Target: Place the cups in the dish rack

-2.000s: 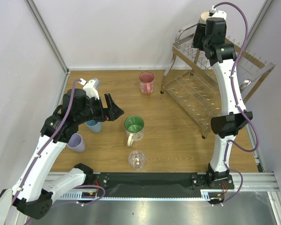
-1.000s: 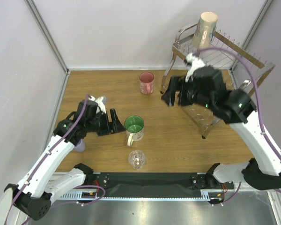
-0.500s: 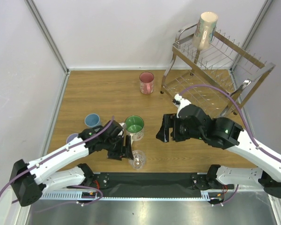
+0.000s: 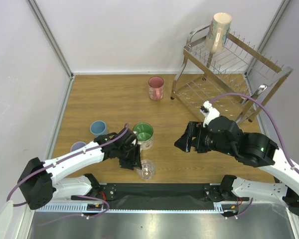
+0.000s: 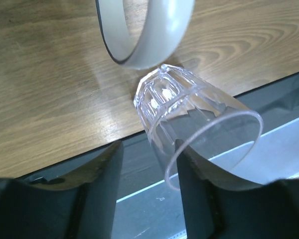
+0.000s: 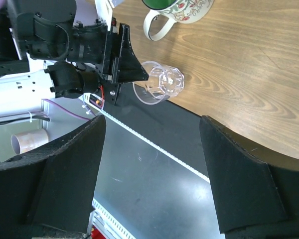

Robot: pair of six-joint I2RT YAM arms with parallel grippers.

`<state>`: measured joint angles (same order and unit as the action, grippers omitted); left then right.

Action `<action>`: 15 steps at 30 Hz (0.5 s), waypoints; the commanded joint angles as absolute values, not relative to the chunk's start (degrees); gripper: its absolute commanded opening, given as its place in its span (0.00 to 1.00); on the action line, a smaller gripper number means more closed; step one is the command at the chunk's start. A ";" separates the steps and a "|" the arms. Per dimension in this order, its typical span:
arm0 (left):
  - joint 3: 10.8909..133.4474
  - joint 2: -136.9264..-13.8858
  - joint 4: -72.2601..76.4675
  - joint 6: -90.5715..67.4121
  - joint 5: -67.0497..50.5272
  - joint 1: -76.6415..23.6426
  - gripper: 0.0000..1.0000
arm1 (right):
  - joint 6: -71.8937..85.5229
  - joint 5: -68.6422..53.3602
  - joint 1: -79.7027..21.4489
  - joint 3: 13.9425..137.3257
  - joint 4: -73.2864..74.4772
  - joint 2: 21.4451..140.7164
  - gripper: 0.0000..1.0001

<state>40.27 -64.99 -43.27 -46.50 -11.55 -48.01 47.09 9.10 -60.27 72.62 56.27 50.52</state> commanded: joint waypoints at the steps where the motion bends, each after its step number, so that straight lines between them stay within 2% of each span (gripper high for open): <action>1: 38.59 -65.57 -39.64 -46.32 -12.56 -48.34 0.50 | 48.95 10.72 -60.38 71.72 56.43 49.75 0.81; 2: 38.06 -65.57 -38.77 -46.41 -12.83 -48.34 0.42 | 49.13 10.72 -60.38 71.72 56.43 49.75 0.81; 5: 36.74 -65.57 -37.36 -46.76 -14.32 -48.34 0.29 | 49.13 10.72 -60.38 71.54 56.34 49.48 0.81; 8: 36.21 -65.22 -36.83 -46.50 -15.55 -48.34 0.23 | 49.39 10.37 -60.38 70.84 55.81 49.48 0.82; 10: 37.08 -64.78 -37.79 -46.67 -15.12 -48.34 0.11 | 49.39 9.49 -60.38 70.23 55.02 49.66 0.82; 11: 37.52 -63.64 -37.88 -47.19 -15.29 -48.43 0.00 | 49.31 9.23 -60.47 70.14 54.93 49.75 0.82; 15: 46.28 -58.81 -37.45 -49.39 -15.91 -48.34 0.01 | 49.31 9.14 -60.21 71.10 54.41 50.18 0.83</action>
<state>37.76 -63.88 -40.16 -47.07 -13.96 -48.16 48.47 8.62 -60.25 70.22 56.16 50.19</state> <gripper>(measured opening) 0.085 0.822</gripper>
